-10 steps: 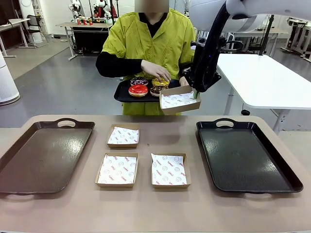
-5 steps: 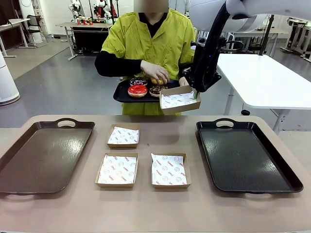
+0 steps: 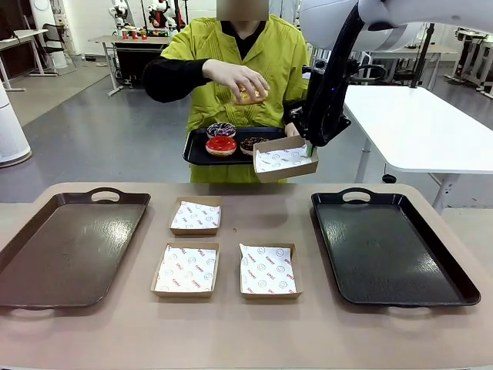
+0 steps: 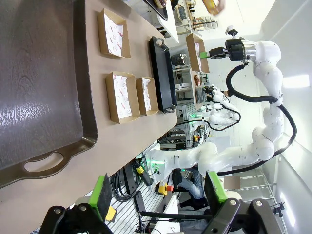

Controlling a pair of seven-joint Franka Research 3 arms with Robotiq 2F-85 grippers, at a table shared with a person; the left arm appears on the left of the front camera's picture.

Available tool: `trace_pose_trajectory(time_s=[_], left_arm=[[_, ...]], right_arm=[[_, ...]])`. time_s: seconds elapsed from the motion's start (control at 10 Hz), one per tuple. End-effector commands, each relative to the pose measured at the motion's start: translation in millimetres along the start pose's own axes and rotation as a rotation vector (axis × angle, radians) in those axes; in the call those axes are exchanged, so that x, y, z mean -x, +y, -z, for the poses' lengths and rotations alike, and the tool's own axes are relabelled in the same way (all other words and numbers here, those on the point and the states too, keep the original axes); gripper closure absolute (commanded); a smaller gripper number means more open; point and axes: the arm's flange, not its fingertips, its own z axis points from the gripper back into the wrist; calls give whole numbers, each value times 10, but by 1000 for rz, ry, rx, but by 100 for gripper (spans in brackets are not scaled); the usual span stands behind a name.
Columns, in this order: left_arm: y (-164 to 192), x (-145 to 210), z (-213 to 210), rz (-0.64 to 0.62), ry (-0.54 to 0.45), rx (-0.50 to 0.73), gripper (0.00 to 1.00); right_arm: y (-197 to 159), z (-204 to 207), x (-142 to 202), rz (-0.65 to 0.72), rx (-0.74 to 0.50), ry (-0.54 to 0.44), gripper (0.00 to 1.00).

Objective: Individually package the donuts and arrange them on the tray.
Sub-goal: Place the picked Paper togo box on the Handle tray while simultaneously picking up another Paper togo box from the table with the other hand.

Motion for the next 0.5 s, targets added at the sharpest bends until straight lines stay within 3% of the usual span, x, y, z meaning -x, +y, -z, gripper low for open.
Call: trace_pose_trajectory(time_s=[0.0,0.4], left_arm=[[-14,4,-6,2,-14,17,0],[-14,4,-6,2,-14,17,0]], right_arm=[[-2,-23,6,8,1,-7,100],[-2,-23,6,8,1,-7,100]])
